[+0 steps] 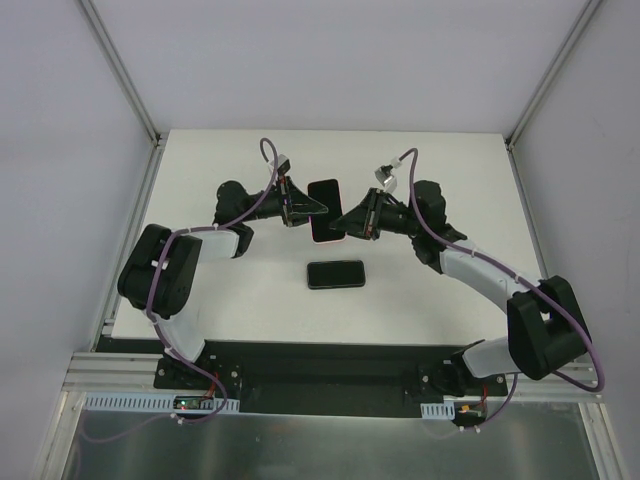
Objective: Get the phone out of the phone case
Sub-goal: Remove the phone case from the phone.
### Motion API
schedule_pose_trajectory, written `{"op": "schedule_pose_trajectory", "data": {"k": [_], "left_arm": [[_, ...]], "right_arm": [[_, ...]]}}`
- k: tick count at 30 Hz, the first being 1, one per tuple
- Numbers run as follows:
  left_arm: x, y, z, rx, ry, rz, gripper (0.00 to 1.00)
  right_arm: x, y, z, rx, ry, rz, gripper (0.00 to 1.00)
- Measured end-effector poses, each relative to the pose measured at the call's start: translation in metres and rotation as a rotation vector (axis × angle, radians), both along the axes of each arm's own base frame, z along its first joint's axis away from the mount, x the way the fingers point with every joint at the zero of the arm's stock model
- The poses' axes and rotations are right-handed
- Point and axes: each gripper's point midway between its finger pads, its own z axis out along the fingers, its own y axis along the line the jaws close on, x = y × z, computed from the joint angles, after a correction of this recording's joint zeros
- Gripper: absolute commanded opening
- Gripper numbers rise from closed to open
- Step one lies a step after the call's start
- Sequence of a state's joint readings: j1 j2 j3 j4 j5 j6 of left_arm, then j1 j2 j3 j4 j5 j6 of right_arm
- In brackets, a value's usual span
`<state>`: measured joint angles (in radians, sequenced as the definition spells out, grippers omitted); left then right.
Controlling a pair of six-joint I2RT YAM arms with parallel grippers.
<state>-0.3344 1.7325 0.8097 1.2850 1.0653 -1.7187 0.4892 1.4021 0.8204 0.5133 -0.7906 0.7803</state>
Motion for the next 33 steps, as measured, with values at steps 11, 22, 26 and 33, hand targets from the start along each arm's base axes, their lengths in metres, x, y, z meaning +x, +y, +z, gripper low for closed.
{"op": "schedule_pose_trajectory", "data": {"k": [11,22,26,33], "left_arm": [[0.001,0.001,0.000,0.001,0.002,0.006,0.00],[-0.006,0.006,0.020,-0.005,-0.083,0.018,0.00],[-0.008,0.006,0.024,0.000,-0.104,0.021,0.00],[-0.006,0.007,0.014,0.033,-0.091,0.021,0.00]], "right_arm": [[0.005,-0.004,-0.012,-0.074,-0.005,-0.027,0.96],[0.011,-0.068,0.021,-0.432,-0.222,-0.290,0.96],[0.011,-0.073,0.024,-0.516,-0.260,-0.306,0.99],[-0.004,-0.064,-0.006,-0.643,-0.238,-0.229,0.99]]}}
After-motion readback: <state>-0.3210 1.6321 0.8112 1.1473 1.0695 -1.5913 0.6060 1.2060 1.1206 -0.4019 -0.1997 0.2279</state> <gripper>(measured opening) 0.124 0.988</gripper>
